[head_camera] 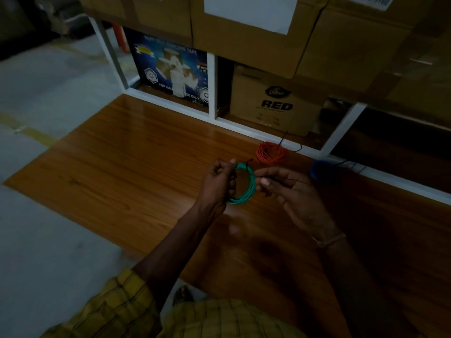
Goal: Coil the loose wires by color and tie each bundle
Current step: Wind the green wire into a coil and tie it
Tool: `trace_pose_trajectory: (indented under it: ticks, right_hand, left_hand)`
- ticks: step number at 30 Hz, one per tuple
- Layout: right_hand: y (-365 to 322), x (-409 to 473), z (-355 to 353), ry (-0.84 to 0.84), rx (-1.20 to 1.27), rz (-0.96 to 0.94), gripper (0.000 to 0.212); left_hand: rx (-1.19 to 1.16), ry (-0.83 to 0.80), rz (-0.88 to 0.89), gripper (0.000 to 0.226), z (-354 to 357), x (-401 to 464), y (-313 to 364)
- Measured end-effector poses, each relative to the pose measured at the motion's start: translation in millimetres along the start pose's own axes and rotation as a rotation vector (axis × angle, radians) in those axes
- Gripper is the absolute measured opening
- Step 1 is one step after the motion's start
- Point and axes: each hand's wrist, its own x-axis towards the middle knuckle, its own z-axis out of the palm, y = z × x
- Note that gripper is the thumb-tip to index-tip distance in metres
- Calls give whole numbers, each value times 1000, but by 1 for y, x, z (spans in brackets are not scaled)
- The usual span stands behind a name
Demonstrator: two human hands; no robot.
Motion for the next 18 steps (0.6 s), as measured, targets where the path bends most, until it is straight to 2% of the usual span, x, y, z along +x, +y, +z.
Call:
trace_pose_trajectory:
  ticks: [3,9,18]
  right_hand:
    - [0,3,13,60,-156,-65,15]
    - [0,13,27,119,-387,-80,8]
    - [9,27,40,253,-647,-246,11]
  left_hand:
    - [17,-13,-1,24,-2,-1,8]
    - [94,-49,2,20,-4,2,18]
    - [168,-13,37,21,-2,3,30]
